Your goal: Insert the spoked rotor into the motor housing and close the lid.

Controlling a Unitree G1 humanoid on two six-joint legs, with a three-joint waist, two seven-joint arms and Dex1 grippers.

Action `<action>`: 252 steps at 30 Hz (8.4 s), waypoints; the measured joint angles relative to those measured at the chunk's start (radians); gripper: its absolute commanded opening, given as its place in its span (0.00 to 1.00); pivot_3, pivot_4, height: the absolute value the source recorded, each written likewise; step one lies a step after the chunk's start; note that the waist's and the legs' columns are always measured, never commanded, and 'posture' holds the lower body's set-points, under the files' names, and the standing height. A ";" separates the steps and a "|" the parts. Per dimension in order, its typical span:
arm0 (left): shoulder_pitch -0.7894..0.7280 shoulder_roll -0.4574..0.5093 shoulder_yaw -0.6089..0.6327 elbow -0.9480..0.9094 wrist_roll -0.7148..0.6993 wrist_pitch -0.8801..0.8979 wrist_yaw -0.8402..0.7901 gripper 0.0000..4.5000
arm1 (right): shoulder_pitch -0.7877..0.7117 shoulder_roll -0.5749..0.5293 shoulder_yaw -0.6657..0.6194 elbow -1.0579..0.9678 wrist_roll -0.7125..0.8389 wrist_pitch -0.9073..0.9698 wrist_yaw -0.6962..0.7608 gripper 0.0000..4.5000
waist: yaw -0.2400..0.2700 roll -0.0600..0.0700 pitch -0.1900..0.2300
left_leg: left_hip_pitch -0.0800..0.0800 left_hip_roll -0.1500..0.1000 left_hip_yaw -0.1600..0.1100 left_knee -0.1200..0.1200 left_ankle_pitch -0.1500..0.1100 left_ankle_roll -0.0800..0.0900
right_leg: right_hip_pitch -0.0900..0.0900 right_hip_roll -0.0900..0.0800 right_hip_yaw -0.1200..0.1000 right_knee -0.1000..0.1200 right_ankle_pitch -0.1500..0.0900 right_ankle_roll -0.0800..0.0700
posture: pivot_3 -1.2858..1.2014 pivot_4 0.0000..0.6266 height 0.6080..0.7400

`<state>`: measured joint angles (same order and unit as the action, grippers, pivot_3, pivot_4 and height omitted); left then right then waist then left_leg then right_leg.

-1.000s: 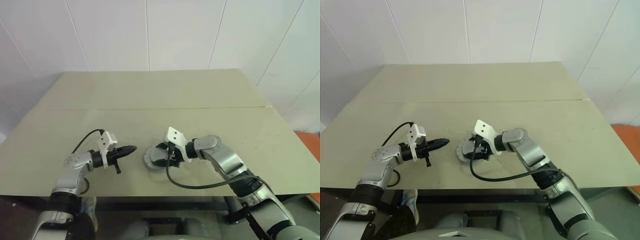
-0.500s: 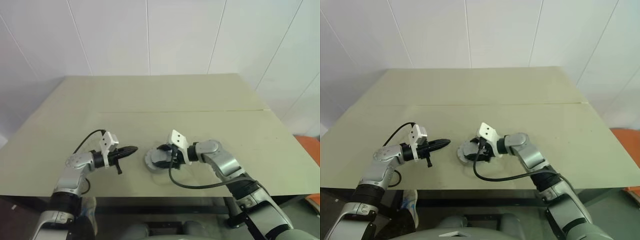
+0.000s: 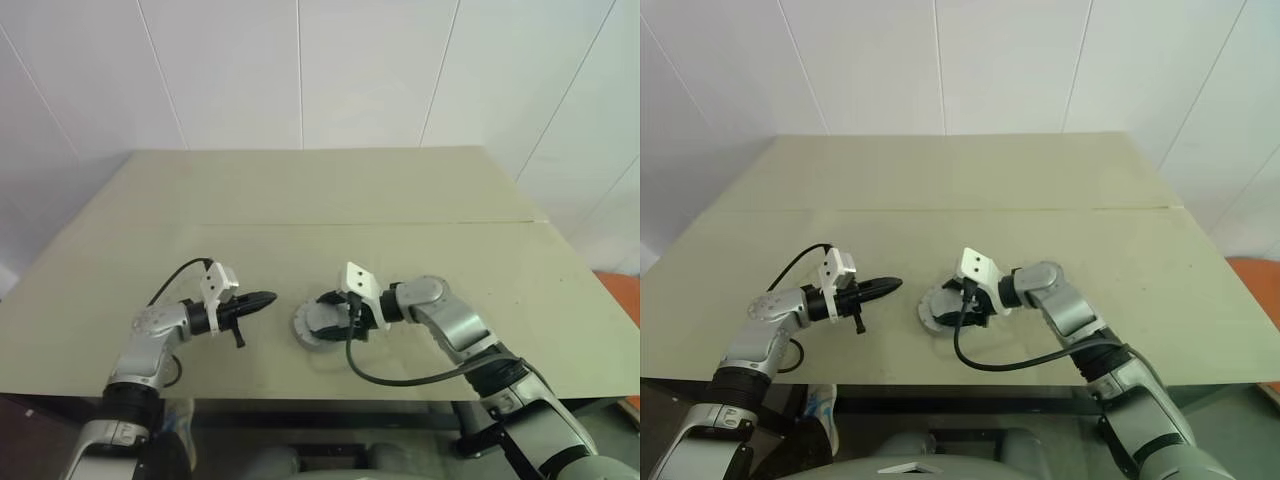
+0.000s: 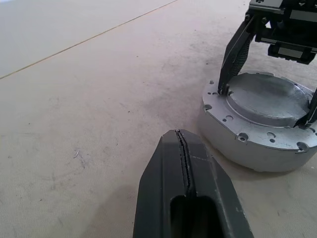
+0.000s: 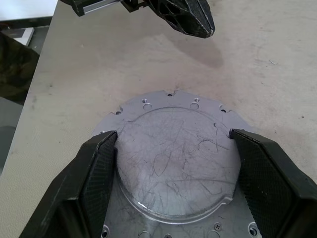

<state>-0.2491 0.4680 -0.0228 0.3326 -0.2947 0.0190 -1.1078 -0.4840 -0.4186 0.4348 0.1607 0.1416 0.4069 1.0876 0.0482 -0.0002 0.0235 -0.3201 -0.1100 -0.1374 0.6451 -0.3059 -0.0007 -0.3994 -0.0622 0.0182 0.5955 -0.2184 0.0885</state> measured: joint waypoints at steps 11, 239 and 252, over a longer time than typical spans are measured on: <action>0.000 -0.004 -0.002 0.000 0.000 0.000 0.000 0.00 | -0.001 0.004 -0.001 0.001 0.005 0.005 0.003 0.72 | -0.003 0.003 -0.002 | -0.001 0.000 0.000 0.000 0.000 0.000 | 0.000 0.000 0.000 0.000 -0.001 0.001 | 0.52 0.00 1.00; -0.371 -0.312 0.607 0.272 -0.688 1.006 0.627 0.80 | -0.330 0.402 -0.761 0.443 0.903 0.593 -0.993 0.28 | -0.066 0.002 0.014 | -0.032 0.002 0.005 0.006 0.007 -0.007 | -0.037 0.001 0.005 0.015 0.014 -0.002 | 0.52 0.00 1.00; -0.311 -0.314 0.610 0.242 -0.744 1.012 0.509 0.49 | -0.336 0.409 -0.791 0.421 0.869 0.657 -0.907 0.28 | -0.070 0.002 0.014 | -0.031 0.003 0.006 0.007 0.008 -0.008 | -0.038 0.001 0.006 0.018 0.014 -0.003 | 0.52 0.00 1.00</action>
<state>-0.5604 0.1543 0.5875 0.5751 -1.0389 1.0312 -0.5992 -0.8198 -0.0101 -0.3562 0.5813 1.0105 1.0640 0.1811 -0.0217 0.0021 0.0376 -0.3514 -0.1074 -0.1318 0.6519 -0.2979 -0.0086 -0.4370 -0.0610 0.0240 0.6133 -0.2042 0.0854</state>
